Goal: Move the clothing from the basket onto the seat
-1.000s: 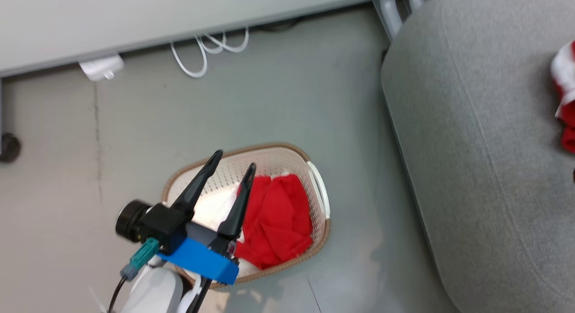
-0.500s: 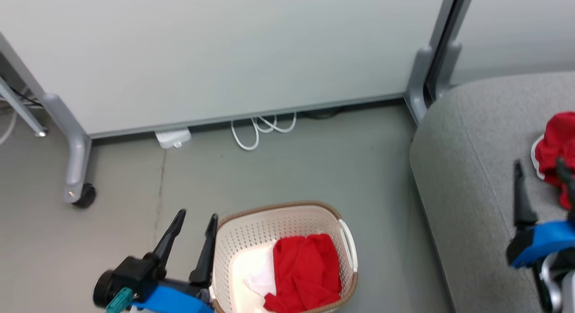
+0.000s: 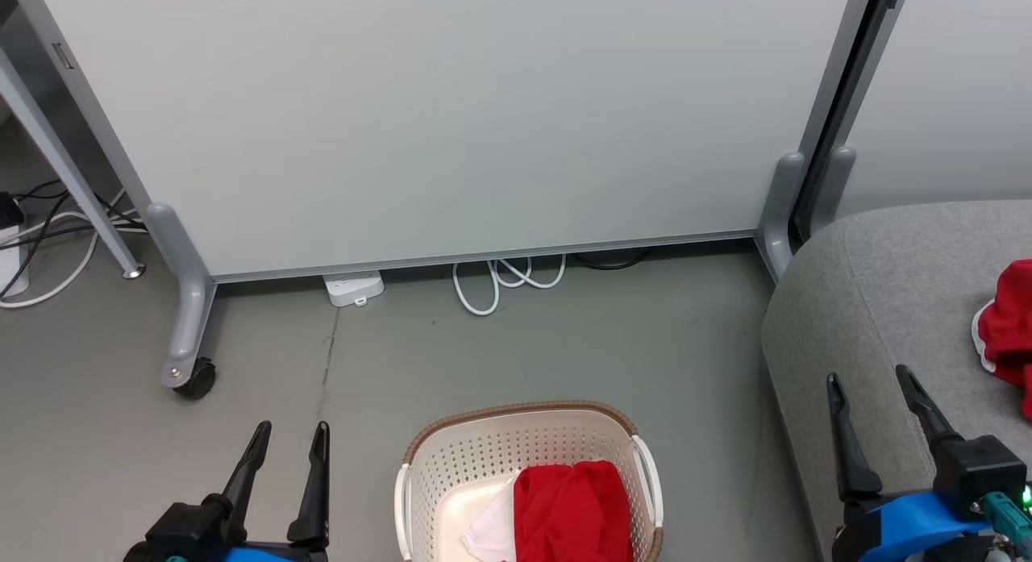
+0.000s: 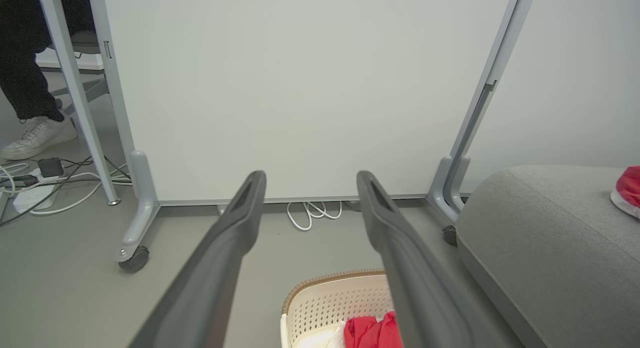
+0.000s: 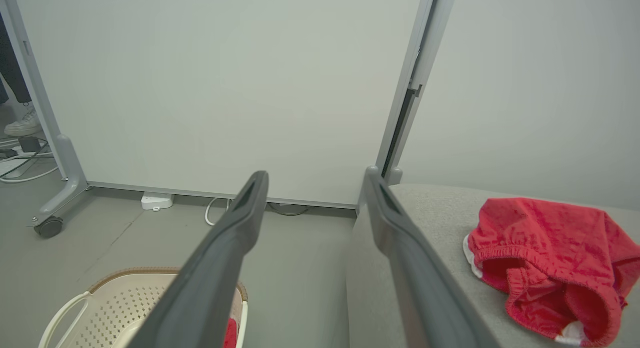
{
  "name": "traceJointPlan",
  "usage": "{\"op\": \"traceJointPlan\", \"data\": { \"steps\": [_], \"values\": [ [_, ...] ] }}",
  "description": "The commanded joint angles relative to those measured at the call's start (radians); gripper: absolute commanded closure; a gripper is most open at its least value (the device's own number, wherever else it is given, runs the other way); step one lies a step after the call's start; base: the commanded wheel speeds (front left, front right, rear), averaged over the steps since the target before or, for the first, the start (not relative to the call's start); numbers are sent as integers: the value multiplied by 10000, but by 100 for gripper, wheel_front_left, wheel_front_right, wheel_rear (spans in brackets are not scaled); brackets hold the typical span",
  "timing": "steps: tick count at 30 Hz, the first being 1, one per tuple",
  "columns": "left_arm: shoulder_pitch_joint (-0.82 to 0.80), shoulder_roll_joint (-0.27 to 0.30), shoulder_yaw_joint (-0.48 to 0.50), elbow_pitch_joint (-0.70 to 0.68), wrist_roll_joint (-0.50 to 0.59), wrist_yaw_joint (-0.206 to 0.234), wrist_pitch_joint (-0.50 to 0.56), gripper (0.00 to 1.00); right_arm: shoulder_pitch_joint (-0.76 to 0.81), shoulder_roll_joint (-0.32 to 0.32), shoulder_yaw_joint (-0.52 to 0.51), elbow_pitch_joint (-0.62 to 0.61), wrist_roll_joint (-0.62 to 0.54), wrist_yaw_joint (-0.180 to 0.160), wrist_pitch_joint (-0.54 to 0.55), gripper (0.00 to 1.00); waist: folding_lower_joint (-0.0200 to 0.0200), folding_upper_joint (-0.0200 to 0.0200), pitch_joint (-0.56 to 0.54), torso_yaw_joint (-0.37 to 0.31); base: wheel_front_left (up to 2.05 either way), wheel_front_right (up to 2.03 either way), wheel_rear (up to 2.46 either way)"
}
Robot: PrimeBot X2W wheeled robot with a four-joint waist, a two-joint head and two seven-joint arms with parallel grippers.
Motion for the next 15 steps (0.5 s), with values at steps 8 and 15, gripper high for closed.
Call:
{"op": "traceJointPlan", "data": {
  "steps": [8,15],
  "values": [
    [239,-71,239,-36,168,-35,-34,0,408,226,113,-273,-49,-3,31,0,1,0,3,-65,0,0,0],
    [217,-148,171,-11,206,-43,-34,0,371,253,71,-268,-12,-3,-30,0,1,0,-11,-78,0,0,0]
  ]
}}
